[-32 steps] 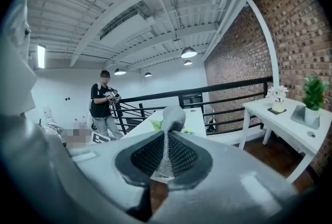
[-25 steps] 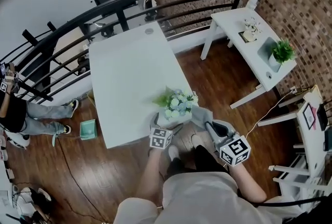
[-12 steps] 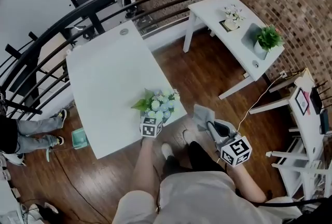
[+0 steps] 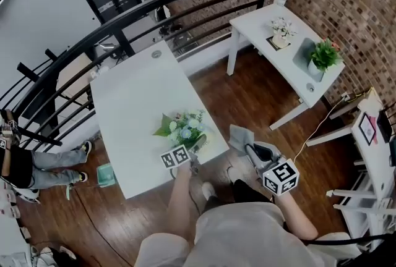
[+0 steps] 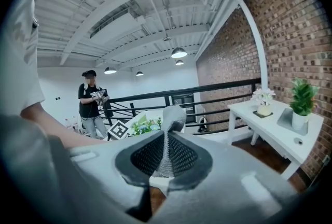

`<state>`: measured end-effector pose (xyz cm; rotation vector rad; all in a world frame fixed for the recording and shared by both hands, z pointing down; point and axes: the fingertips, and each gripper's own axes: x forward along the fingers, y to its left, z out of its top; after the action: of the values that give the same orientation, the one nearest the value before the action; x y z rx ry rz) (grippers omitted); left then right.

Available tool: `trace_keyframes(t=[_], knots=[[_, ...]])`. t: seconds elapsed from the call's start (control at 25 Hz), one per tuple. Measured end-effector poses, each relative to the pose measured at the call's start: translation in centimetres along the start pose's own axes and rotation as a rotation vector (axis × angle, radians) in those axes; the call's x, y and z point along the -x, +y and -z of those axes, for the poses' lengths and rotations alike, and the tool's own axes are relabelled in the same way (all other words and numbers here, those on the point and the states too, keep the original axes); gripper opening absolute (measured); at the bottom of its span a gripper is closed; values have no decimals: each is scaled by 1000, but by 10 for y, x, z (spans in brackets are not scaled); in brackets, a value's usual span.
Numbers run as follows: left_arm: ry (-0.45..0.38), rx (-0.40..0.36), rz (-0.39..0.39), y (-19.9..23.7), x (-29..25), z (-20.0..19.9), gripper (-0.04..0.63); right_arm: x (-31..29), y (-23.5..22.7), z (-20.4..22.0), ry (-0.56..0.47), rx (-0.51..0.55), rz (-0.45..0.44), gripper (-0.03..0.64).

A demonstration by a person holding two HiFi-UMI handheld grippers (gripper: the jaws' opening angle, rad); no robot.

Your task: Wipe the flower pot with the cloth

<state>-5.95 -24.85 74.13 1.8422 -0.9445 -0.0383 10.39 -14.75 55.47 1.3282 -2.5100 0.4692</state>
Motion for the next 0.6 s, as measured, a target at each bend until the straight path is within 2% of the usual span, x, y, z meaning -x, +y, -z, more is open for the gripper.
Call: trace_keyframes(t=[0.12,0.2,0.28,0.36,0.48,0.6], knots=[[-58,154,118,-28,10,-6,555,-16,19,-4,42,54,-200,6],[-92,217,177,-49,17,-13,555,-24,34,-6,91,127,-333,6],[-116,245,223,-72,23,-18,555,-29,53,-10,115,213,-456,6],[-131,238,259,-93,31,-22,554,-37,74,-15,118,316,-548,6],[-152,202,309,-123,42,-32,554,-58,91,-19,154,489,-579,6],[-156,170,354,-144,49,-34,554,-73,86,-30,164,549,-563,6]])
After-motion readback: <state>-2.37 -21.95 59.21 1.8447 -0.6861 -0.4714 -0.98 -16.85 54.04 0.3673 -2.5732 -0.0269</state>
